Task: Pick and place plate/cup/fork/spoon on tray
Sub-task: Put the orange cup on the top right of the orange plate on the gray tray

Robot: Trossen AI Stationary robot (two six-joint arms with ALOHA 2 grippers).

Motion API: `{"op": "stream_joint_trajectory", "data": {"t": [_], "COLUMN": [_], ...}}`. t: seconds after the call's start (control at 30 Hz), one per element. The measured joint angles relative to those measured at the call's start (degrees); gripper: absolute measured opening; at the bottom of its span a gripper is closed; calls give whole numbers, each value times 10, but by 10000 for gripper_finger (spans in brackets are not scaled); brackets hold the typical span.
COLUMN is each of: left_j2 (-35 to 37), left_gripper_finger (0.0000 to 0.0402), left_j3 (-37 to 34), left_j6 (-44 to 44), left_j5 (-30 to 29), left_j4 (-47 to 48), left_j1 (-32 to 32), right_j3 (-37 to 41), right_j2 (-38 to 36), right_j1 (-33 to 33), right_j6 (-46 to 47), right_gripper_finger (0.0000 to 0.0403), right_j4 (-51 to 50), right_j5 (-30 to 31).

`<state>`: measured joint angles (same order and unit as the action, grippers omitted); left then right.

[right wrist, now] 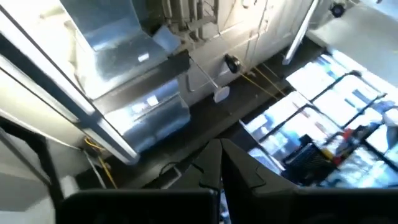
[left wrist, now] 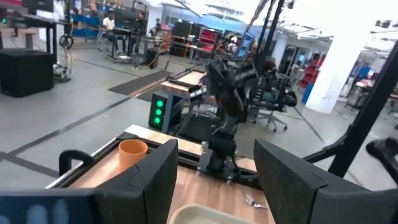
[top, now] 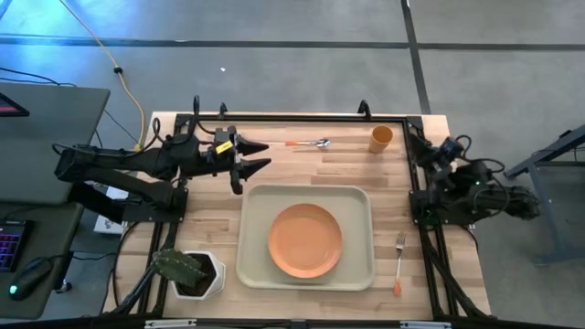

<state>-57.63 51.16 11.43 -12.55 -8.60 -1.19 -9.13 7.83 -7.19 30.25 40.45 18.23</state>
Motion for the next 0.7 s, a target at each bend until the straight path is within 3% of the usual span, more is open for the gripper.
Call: {"op": "stream_joint_trajectory", "data": {"t": [0.13,0.3,0.5,0.7], "left_j2": [7,28,43,40], "left_gripper_finger": [200,200,200,200], "left_j3": [0,0,0,0], "left_j6": [9,30,15,9], "left_j5": [60,165,170,169], "left_j4": [7,23,28,29], "left_j1": [35,89,114,115], "right_j3": [-109,-254,-377,-424], "right_j2": [105,215,279,285], "right_j1": [0,0,0,0], "right_j6": [-49,-85,-93,-65], "right_gripper_finger": [12,60,125,176], "right_j4": [-99,-331,-552,-632], "right_j5": [-1,8,19,25]}}
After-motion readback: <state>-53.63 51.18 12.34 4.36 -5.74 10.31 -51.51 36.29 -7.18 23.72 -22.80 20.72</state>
